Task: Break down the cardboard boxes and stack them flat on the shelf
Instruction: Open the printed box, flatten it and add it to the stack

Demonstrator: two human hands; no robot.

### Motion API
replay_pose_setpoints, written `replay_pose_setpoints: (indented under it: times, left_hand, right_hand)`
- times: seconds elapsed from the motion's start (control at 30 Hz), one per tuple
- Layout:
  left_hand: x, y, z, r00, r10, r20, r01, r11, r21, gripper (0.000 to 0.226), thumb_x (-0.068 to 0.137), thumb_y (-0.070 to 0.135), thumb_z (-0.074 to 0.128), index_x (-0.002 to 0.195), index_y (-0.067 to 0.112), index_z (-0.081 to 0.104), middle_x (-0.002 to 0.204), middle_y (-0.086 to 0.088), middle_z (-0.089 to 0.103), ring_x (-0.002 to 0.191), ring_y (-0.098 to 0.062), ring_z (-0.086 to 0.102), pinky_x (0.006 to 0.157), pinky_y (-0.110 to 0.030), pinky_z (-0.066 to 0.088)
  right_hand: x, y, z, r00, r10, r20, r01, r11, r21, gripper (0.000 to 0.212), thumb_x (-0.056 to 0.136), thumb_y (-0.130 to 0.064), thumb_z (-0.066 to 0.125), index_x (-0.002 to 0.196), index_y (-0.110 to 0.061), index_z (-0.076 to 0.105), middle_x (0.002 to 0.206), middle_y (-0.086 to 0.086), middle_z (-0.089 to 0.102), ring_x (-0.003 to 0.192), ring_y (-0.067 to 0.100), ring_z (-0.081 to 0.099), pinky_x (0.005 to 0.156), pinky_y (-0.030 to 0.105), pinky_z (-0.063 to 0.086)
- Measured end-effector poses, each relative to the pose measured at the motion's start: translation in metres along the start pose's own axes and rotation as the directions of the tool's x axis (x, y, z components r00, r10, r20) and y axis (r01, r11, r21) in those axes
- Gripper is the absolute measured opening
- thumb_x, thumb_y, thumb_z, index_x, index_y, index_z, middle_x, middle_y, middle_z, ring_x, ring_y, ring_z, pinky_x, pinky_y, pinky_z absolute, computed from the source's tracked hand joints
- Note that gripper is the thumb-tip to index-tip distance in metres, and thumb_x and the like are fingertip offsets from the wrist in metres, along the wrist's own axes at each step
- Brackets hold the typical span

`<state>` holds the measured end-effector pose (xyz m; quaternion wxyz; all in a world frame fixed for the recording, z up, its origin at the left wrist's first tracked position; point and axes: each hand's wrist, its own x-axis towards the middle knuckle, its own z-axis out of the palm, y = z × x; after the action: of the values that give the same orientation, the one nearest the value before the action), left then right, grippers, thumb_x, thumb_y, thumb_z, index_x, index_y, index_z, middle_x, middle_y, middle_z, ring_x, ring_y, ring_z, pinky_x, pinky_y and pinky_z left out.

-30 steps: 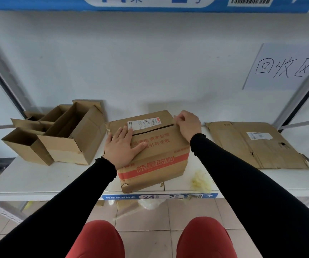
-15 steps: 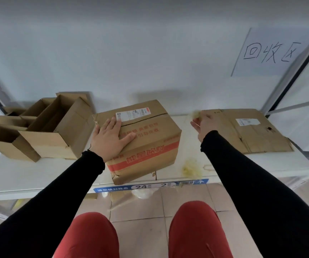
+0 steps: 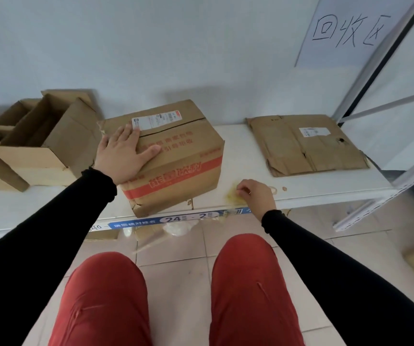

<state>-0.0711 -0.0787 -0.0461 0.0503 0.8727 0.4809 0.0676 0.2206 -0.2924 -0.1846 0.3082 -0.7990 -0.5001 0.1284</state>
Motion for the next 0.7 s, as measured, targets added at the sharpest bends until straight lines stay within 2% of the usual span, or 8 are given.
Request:
replay_pose_setpoints:
  times: [0.17,0.23,0.3,0.37,0.47,0.57,0.63,0.7]
  left_hand:
    - [0.002,0.000,0.000,1.000,0.000,0.008,0.000,1.000,-0.001,0.105,0.082,0.090,0.013,0.161,0.021,0.016,0.168,-0.004,0.011,0.155,-0.020,0.008,0.125,-0.046,0.002]
    - [0.002,0.000,0.001,1.000,-0.001,0.008,0.001,1.000,-0.001,0.105,0.082,0.090,0.013,0.161,0.021,0.016,0.168,-0.004,0.011,0.155,-0.020,0.007,0.125,-0.046,0.002]
    - [0.002,-0.001,0.001,1.000,-0.004,0.012,0.004,1.000,-0.002,0.105,0.082,0.091,0.013,0.161,0.021,0.015,0.168,-0.003,0.011,0.155,-0.020,0.007,0.124,-0.046,0.002]
    - [0.002,0.000,0.001,1.000,0.000,0.012,0.000,1.000,-0.006,0.104,0.083,0.090,0.014,0.160,0.021,0.015,0.168,-0.003,0.010,0.155,-0.021,0.007,0.124,-0.046,0.002]
    - [0.001,0.001,-0.002,1.000,0.007,0.007,-0.007,1.000,-0.001,0.101,0.084,0.088,0.014,0.160,0.021,0.016,0.168,-0.005,0.011,0.155,-0.022,0.008,0.124,-0.048,0.002]
    - [-0.001,-0.001,-0.003,1.000,0.011,0.013,-0.011,1.000,-0.006,0.103,0.084,0.089,0.013,0.160,0.020,0.016,0.168,-0.005,0.011,0.155,-0.023,0.008,0.124,-0.048,0.002]
    - [-0.001,-0.001,-0.004,1.000,0.017,0.012,-0.017,1.000,-0.009,0.102,0.084,0.088,0.013,0.160,0.020,0.016,0.168,-0.005,0.011,0.155,-0.023,0.008,0.124,-0.048,0.002]
    - [0.000,0.000,-0.004,1.000,0.016,0.015,-0.016,1.000,-0.014,0.102,0.085,0.088,0.014,0.161,0.020,0.015,0.168,-0.005,0.010,0.155,-0.023,0.008,0.124,-0.047,0.001]
  right_hand:
    - [-0.014,0.001,-0.007,0.995,-0.044,0.094,0.067,0.965,-0.255,0.045,0.109,-0.038,0.037,0.075,-0.014,0.055,0.075,0.001,0.054,0.076,0.022,0.052,0.063,0.038,0.040]
    - [-0.024,0.002,-0.003,0.988,-0.089,0.123,0.128,0.925,-0.357,0.047,0.109,-0.040,0.030,0.089,-0.014,0.063,0.090,0.003,0.064,0.091,0.024,0.055,0.069,0.040,0.049]
    - [-0.032,0.004,0.002,0.987,-0.101,0.127,0.144,0.906,-0.399,0.044,0.109,-0.039,0.030,0.113,-0.020,0.070,0.121,-0.003,0.069,0.111,0.023,0.055,0.078,0.041,0.054]
    - [-0.033,0.007,0.005,0.988,-0.070,0.139,0.120,0.910,-0.397,0.044,0.109,-0.040,0.029,0.118,-0.023,0.067,0.125,-0.003,0.068,0.115,0.022,0.054,0.080,0.041,0.053]
    - [-0.024,0.002,-0.003,0.979,0.120,0.163,-0.090,0.979,-0.182,0.044,0.108,-0.046,0.026,0.111,-0.020,0.061,0.098,0.007,0.066,0.100,0.027,0.059,0.076,0.040,0.050]
    - [-0.015,-0.001,-0.018,0.938,0.274,0.211,-0.311,0.935,0.169,0.041,0.108,-0.045,0.029,0.132,-0.019,0.050,0.114,0.007,0.071,0.105,0.026,0.064,0.084,0.040,0.047]
    - [-0.010,-0.003,-0.023,0.920,0.303,0.248,-0.368,0.884,0.287,0.046,0.108,-0.043,0.029,0.146,-0.018,0.038,0.123,0.007,0.070,0.115,0.024,0.060,0.091,0.037,0.043]
    - [-0.004,-0.006,-0.025,0.911,0.335,0.241,-0.402,0.851,0.339,0.047,0.109,-0.038,0.030,0.148,-0.015,0.038,0.125,0.009,0.067,0.113,0.025,0.060,0.093,0.035,0.043]
